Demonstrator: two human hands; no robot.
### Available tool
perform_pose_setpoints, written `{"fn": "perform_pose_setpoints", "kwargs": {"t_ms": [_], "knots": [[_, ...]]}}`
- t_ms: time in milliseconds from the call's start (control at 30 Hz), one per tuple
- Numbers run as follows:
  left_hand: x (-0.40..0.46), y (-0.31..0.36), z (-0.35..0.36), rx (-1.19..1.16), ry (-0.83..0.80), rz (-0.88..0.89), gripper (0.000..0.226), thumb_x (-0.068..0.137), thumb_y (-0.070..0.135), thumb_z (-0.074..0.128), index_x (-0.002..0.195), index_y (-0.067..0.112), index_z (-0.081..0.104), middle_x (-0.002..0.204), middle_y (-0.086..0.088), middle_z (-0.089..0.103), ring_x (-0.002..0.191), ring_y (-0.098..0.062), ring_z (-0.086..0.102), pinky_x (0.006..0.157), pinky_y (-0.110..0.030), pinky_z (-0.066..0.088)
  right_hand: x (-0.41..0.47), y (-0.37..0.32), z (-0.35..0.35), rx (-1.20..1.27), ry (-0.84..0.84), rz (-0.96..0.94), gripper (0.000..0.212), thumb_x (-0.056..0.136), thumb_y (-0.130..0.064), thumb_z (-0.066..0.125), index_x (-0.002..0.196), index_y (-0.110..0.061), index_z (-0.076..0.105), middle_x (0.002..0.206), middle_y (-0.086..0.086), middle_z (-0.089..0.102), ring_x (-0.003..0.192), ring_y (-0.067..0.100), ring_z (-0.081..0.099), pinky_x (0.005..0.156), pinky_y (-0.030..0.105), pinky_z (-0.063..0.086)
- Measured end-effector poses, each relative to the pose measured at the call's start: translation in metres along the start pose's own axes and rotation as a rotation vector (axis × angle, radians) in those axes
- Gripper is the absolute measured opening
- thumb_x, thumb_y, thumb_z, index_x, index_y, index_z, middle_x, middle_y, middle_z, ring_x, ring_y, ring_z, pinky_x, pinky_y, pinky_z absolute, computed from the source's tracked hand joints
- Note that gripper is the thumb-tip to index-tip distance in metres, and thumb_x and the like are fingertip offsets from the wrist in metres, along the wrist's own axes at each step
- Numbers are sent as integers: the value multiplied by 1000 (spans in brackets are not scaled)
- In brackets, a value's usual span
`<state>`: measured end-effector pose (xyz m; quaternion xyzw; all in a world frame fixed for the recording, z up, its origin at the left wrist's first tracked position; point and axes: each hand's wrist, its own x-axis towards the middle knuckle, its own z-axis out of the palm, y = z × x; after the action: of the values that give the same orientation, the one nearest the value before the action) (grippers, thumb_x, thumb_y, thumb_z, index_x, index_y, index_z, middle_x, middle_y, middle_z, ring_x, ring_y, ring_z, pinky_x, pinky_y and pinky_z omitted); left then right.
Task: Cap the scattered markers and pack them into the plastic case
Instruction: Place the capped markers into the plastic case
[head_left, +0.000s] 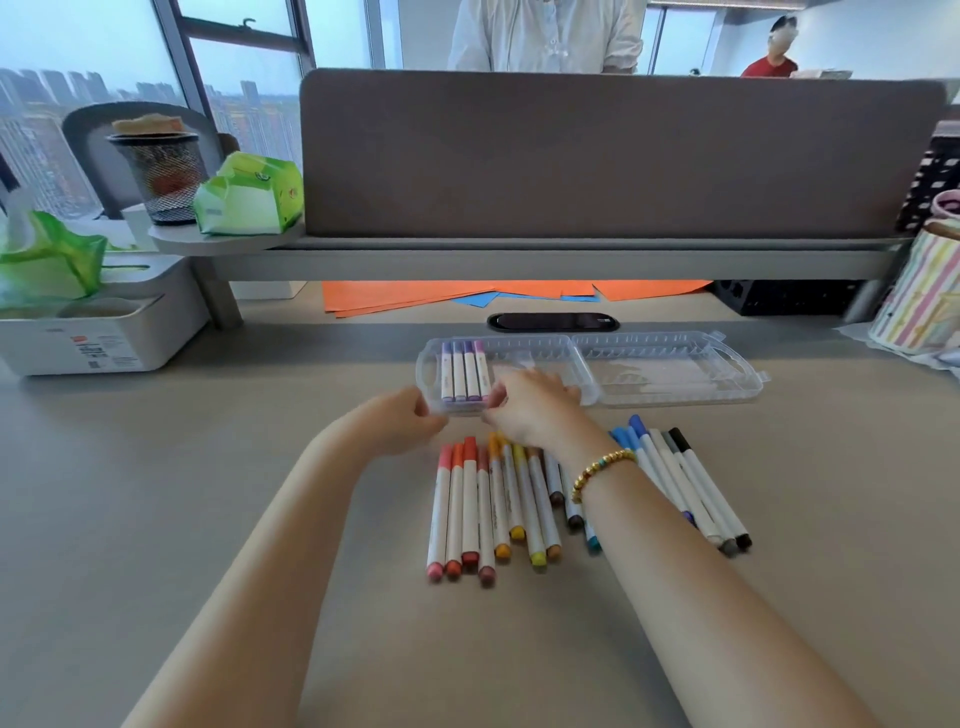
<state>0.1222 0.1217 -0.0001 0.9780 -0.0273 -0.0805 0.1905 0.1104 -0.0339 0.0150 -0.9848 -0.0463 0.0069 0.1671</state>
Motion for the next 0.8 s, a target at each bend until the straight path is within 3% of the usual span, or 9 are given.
{"fn": "perform_pose_setpoints", "kwargs": {"t_ms": [67, 167, 267, 333, 367, 433, 733, 800], "knots": [[-13, 1, -2, 93, -147, -21, 37, 91, 52, 47, 93, 15, 48, 86, 2, 53, 81, -16, 49, 75, -25, 37, -12, -7, 0, -20, -69, -27, 21, 92, -30, 55, 111, -23, 60, 120, 4, 54, 119, 26, 41, 96, 41, 30], [-26, 1, 3, 101, -227, -61, 52, 86, 62, 45, 92, 11, 55, 76, -3, 49, 73, -16, 43, 69, -25, 35, -25, -12, 4, -67, -88, -58, 26, 92, -30, 54, 117, -24, 61, 122, 3, 55, 119, 26, 42, 98, 40, 30], [-35, -2, 5, 120, -186, -87, 51, 90, 55, 43, 81, 6, 56, 72, -13, 51, 65, -19, 44, 64, -27, 35, -31, -17, 9, -113, -99, -67, 30, 92, -34, 54, 119, -23, 61, 125, 3, 54, 122, 26, 41, 107, 44, 27], [-37, -3, 4, 189, -132, -88, 40, 95, 42, 41, 97, 6, 59, 94, -13, 62, 88, -26, 59, 76, -31, 42, -35, -20, 12, -127, -107, -81, 35, 91, -36, 54, 122, -22, 59, 127, 4, 54, 123, 27, 41, 109, 47, 23], [-38, -4, 4, 215, -102, -90, 42, 97, 37, 39, 110, 1, 57, 110, -16, 62, 103, -30, 58, 85, -33, 43, -37, -22, 14, -130, -116, -88, 36, 92, -37, 54, 124, -20, 58, 129, 5, 53, 124, 27, 40, 108, 47, 22], [-39, -4, 5, 252, -81, -110, 48, 98, 39, 36, 117, -2, 53, 121, -17, 58, 113, -31, 54, 93, -35, 41, -39, -26, 18, -158, -121, -100, 38, 93, -38, 51, 125, -18, 58, 131, 7, 52, 126, 28, 38, 109, 47, 20], [-34, -16, -1, 229, -55, -138, 57, 98, 44, 34, 117, -6, 55, 119, -21, 60, 112, -33, 56, 92, -34, 42, -49, -39, 29, -299, -72, -152, 45, 94, -43, 44, 125, -11, 53, 132, 12, 49, 124, 31, 38, 102, 41, 26], [-31, -23, -5, 185, -58, -172, 50, 98, 41, 38, 113, -2, 56, 105, -15, 63, 98, -28, 58, 84, -31, 43, -50, -43, 33, -333, -72, -154, 44, 92, -45, 46, 122, -13, 55, 130, 12, 50, 123, 32, 38, 102, 41, 26]]}}
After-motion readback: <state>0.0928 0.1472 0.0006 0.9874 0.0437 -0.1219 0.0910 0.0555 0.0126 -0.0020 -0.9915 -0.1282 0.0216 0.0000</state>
